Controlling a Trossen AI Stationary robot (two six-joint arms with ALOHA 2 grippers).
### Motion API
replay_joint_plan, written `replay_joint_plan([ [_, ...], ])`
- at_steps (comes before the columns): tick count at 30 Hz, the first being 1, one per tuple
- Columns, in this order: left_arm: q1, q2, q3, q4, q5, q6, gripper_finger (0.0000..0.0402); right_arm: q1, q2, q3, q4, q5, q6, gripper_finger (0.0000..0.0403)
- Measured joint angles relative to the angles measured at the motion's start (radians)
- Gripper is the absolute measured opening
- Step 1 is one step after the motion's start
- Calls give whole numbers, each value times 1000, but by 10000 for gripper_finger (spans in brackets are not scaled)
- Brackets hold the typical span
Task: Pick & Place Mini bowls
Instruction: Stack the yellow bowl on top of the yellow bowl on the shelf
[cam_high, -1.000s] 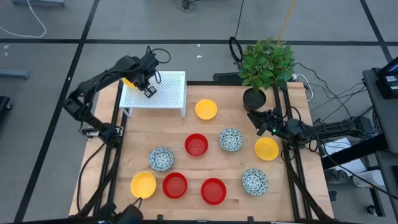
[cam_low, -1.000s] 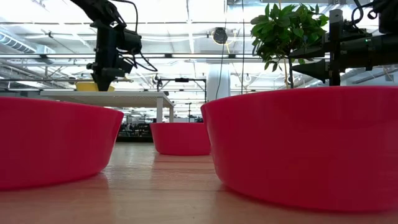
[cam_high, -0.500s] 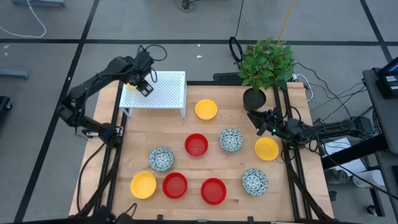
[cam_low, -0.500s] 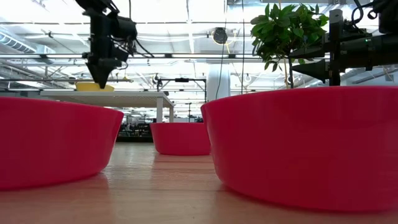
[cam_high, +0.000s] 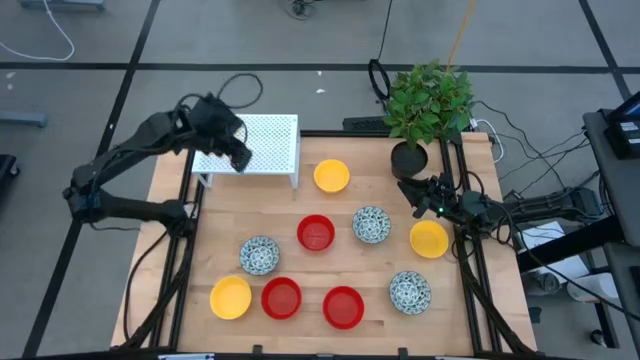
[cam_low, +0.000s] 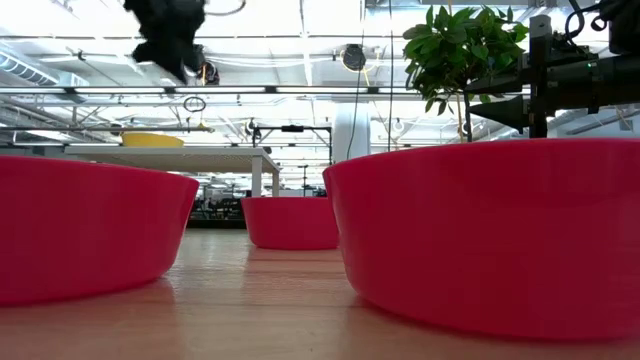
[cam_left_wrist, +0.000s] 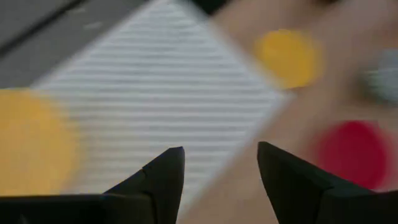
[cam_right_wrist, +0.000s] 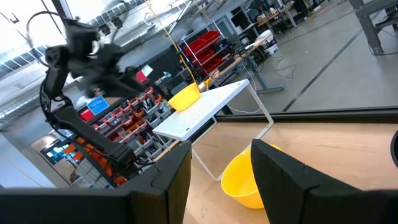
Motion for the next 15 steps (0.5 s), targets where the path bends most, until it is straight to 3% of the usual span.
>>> replay_joint_plan([
  [7, -387, 60, 1, 30, 43, -198, 177, 0, 0, 0, 0, -3, -26, 155],
  [15, -817, 204, 1, -41, 139, -623, 175, 0, 0, 0, -3, -8, -16, 155],
])
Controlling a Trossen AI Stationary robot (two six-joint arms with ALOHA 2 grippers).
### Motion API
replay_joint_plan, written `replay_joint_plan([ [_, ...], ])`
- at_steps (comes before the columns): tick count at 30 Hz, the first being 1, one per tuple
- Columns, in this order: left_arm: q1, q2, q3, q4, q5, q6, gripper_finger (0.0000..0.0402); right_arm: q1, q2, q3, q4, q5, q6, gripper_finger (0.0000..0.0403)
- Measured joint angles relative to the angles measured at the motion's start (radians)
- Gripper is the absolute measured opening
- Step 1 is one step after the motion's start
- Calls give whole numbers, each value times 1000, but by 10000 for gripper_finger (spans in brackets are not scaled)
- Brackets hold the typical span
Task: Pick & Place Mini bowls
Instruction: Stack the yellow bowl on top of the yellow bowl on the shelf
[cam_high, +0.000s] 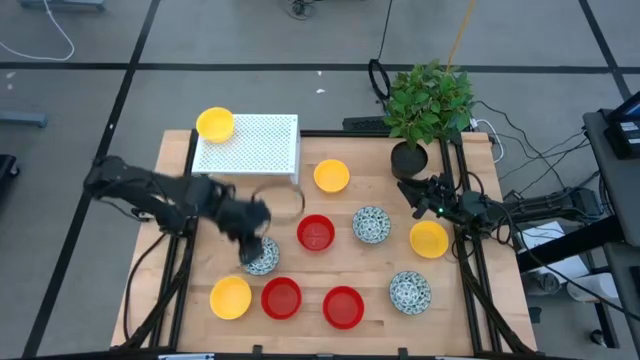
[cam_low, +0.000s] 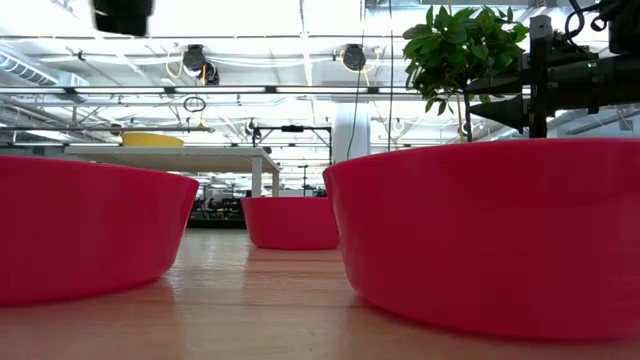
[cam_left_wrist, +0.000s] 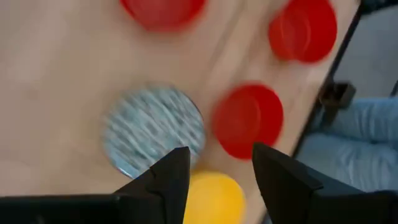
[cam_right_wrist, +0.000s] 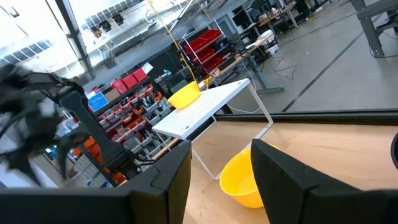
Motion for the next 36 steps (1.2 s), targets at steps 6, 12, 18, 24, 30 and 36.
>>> replay_joint_plan([
  [6, -237, 126, -1, 7, 5, -299, 183, 0, 1, 0, -28, 0, -6, 155],
  [12, -355, 264, -1, 18, 86, -421, 217, 0, 2, 0, -39, -3, -7, 155],
  [18, -417, 402, -1, 99, 192, -360, 238, 0, 2, 0, -59, -4, -7, 155],
  [24, -430, 495, -1, 89, 215, -307, 239, 0, 2, 0, -66, -32, -2, 155],
  [30, -428, 555, -1, 133, 214, -217, 239, 0, 2, 0, -100, -137, 0, 155],
  [36, -428, 612, -3, 129, 199, -255, 239, 0, 2, 0, -110, -134, -6, 155],
])
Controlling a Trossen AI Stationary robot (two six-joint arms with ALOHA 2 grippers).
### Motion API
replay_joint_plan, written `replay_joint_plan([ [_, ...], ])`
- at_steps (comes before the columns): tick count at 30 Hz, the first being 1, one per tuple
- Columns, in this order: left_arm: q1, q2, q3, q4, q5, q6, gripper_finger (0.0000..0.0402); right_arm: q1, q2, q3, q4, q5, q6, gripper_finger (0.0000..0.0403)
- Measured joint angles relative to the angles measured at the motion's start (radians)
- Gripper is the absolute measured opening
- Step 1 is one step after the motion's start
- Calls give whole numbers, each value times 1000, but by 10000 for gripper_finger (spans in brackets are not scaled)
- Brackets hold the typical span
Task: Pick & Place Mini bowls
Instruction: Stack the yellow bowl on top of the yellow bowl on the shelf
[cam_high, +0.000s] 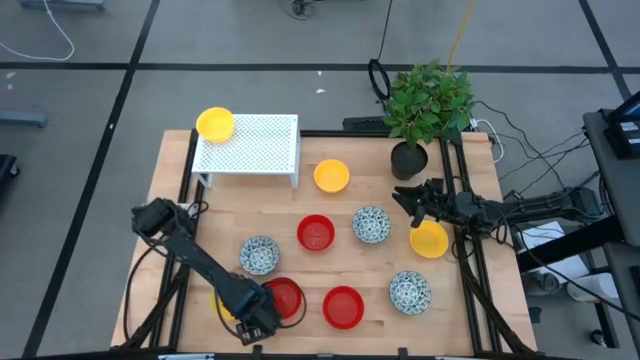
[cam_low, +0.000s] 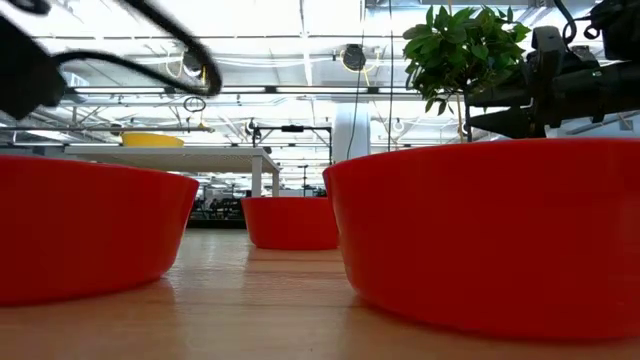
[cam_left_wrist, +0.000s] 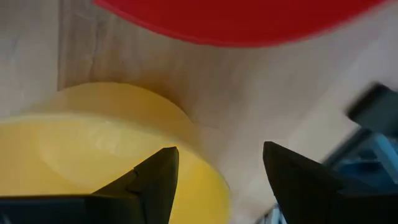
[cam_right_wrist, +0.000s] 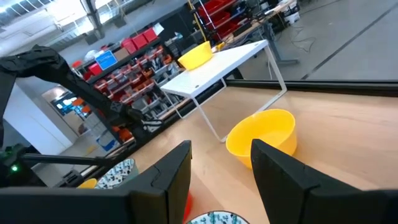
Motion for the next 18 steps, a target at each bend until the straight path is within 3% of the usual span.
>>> replay_joint_plan([
  [3, 0, 18, -1, -3, 4, -3, 224, 0, 0, 0, 1, 0, 0, 155],
  [5, 4, 19, -1, -2, 12, 1, 194, 0, 0, 0, 1, 0, 0, 155],
  [12, 32, -23, -1, -59, 16, -4, 18, 0, 0, 0, 1, 1, -13, 155],
  [18, 51, -136, -2, -113, 16, -31, 9, 0, 0, 0, -2, 2, -49, 155],
])
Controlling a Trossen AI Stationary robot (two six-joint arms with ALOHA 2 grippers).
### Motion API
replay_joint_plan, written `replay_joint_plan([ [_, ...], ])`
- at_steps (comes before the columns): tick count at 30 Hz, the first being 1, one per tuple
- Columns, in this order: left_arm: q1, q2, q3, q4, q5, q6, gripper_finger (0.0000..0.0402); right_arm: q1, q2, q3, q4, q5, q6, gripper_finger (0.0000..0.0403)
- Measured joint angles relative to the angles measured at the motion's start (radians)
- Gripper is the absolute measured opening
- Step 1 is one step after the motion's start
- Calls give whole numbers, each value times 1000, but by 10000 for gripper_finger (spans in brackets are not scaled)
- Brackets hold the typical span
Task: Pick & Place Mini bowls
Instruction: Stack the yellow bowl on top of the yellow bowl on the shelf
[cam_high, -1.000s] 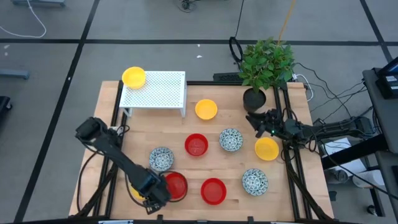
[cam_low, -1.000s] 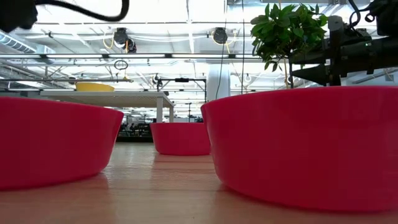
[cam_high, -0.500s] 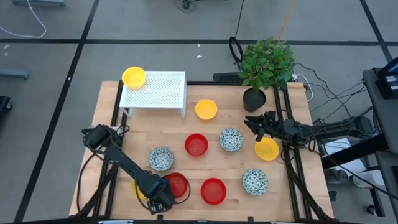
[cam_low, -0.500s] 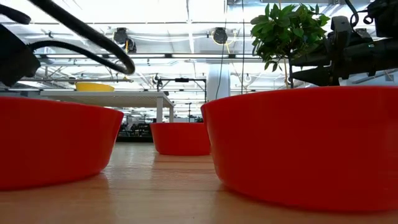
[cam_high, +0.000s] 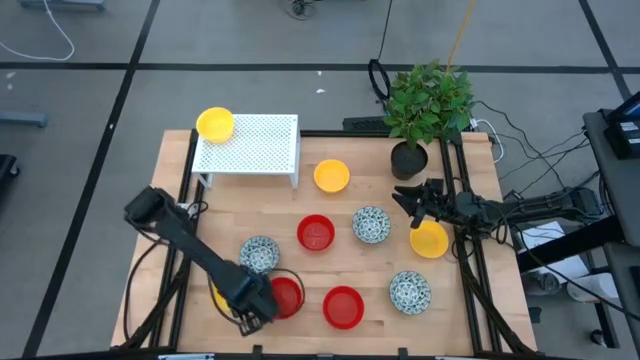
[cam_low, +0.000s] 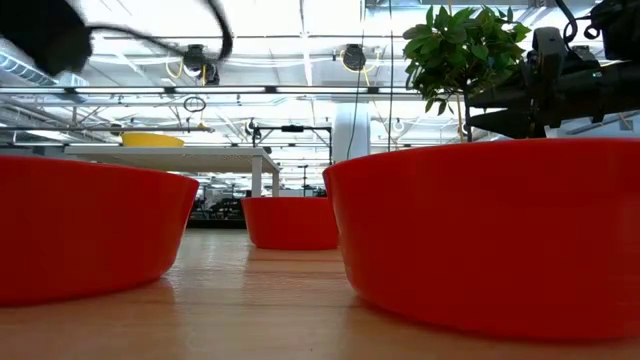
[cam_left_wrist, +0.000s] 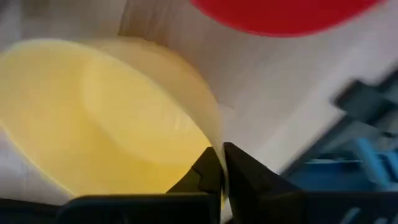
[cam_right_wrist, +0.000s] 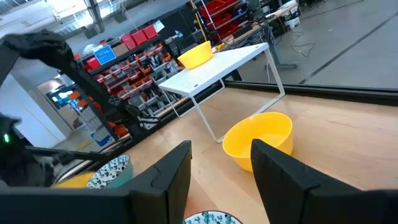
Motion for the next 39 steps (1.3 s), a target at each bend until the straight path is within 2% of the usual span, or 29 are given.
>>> replay_joint_plan([
  [3, 24, -105, 0, -45, -7, -28, 8, 0, 0, 0, 0, 0, 0, 155],
  [5, 44, -182, 0, -65, -54, -38, 13, 0, 0, 0, -1, 0, 0, 155],
  [8, 95, -305, 1, -84, -169, -40, 9, 0, 0, 0, 0, 0, -1, 155],
  [12, 190, -451, 1, -93, -384, 21, 10, 0, 0, 0, -1, 1, 0, 155],
  [17, 366, -591, 1, -96, -701, 208, 12, 0, 0, 0, -1, 34, -1, 155],
  [22, 611, -667, 1, -95, -876, 481, 10, 0, 0, 0, -1, 109, 5, 155],
  [27, 893, -674, 1, -83, -915, 785, 13, 0, 0, 0, -1, 113, 7, 155],
  [32, 1158, -638, 1, -89, -917, 974, 9, 0, 0, 0, 0, 158, 30, 155],
  [35, 1276, -606, 1, -88, -917, 1029, 20, 0, 0, 0, 0, 207, 57, 155],
  [39, 1365, -546, 1, -87, -885, 1109, 16, 0, 0, 0, 0, 237, 59, 155],
])
